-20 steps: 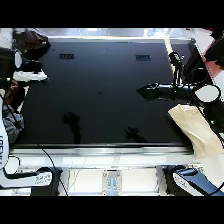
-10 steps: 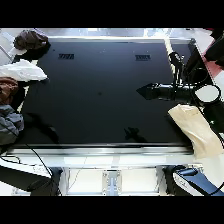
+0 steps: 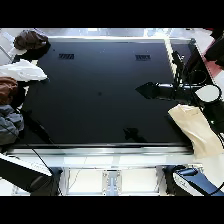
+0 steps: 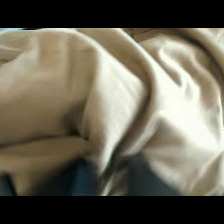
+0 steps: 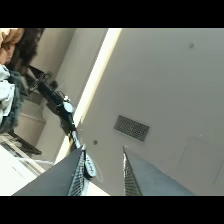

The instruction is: Fold the shirts.

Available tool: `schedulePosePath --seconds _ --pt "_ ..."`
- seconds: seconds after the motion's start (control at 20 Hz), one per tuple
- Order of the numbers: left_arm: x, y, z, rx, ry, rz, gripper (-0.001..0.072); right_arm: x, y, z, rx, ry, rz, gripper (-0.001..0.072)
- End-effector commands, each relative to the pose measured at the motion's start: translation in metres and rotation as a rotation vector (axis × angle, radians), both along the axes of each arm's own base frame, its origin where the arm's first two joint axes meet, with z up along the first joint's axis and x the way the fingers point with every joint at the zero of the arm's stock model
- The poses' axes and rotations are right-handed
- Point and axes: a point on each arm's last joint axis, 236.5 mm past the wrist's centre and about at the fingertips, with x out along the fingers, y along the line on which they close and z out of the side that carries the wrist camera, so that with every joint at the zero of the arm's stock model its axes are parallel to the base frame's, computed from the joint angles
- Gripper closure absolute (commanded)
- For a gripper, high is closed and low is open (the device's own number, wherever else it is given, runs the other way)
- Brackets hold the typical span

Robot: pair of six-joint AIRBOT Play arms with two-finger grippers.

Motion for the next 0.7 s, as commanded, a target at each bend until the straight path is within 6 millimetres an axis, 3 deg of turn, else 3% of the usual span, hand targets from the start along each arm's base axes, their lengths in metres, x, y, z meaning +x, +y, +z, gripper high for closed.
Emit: schedulePosePath --seconds 0.0,0.15,0.25,0.35,0.45,0.55,0.6,0.65 --pt "0.009 0.0 0.009 -0.006 -0.048 0.005 0.0696 -0.001 0.002 0.003 0.021 0.006 -0.001 0.0447" --pt "0.011 -0.037 0.074 -0.056 -0.122 -0.013 0.0697 0.0 0.002 0.003 0.021 0.005 -0.002 0.0447" --pt "0.021 -0.091 0.14 -0.068 -0.195 -0.14 0.0697 0.0 0.002 0.003 0.02 0.004 -0.003 0.0447" --pt "0.027 -0.177 0.199 -0.103 -0.247 -0.36 0.0697 0.0 0.002 0.003 0.018 0.001 -0.001 0.0447" --pt "0.022 -0.28 0.238 -0.177 -0.267 -0.61 0.0697 0.001 0.001 0.006 0.015 -0.008 -0.002 0.0447" --pt "-0.001 -0.385 0.258 -0.259 -0.238 -0.886 0.0696 0.005 0.0 0.019 0.003 -0.045 -0.003 0.0447" --pt "-0.012 -0.423 0.263 -0.264 -0.217 -1.001 0.0695 0.007 -0.001 0.029 -0.002 -0.071 -0.004 0.0447" --pt "-0.021 -0.452 0.268 -0.236 -0.202 -1.099 0.0638 0.01 -0.003 0.041 -0.017 -0.109 -0.007 0.0447"
